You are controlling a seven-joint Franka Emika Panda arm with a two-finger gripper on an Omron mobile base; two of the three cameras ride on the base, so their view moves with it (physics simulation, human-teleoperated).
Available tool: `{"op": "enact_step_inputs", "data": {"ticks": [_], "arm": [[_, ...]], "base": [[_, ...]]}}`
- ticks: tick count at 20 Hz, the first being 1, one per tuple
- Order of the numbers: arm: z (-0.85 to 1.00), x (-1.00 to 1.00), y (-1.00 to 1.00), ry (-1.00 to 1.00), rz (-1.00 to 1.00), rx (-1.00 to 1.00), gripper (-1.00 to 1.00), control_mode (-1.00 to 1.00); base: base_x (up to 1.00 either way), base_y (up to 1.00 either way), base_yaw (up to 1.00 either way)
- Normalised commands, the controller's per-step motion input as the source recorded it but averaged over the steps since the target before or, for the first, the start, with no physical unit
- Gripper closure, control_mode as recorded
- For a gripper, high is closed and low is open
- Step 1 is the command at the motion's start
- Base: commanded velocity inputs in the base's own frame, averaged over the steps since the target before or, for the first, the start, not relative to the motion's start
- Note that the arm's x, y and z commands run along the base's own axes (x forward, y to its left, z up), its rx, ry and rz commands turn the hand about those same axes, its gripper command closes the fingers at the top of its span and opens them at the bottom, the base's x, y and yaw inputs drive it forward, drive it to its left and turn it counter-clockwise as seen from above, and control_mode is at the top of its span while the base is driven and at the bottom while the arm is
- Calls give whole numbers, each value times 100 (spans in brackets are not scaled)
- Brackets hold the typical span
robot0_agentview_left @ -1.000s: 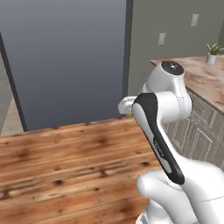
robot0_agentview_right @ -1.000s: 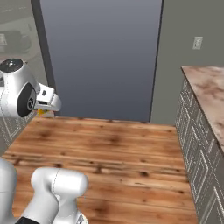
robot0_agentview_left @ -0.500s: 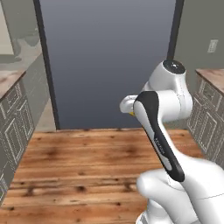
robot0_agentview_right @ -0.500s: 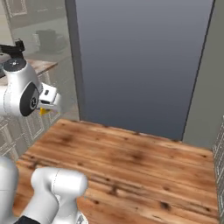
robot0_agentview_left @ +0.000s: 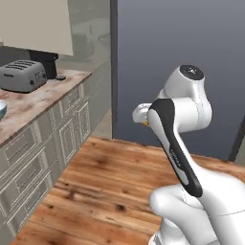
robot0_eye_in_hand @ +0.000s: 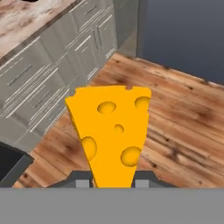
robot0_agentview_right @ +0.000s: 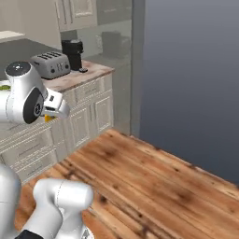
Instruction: Pick the cheese from the fridge and the cheese grater from the cabinet and place them next to the salad bowl.
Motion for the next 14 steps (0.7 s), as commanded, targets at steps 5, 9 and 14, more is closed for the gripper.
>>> {"op": "enact_step_inputs", "data": {"ticks": [5, 9, 14], "arm": [[0, 0, 0, 0, 0, 0, 100, 100], [0, 0, 0, 0, 0, 0, 100, 100], [0, 0, 0, 0, 0, 0, 100, 100]], "base": [[59, 0, 59], [72, 0, 38], [77, 0, 31]]}}
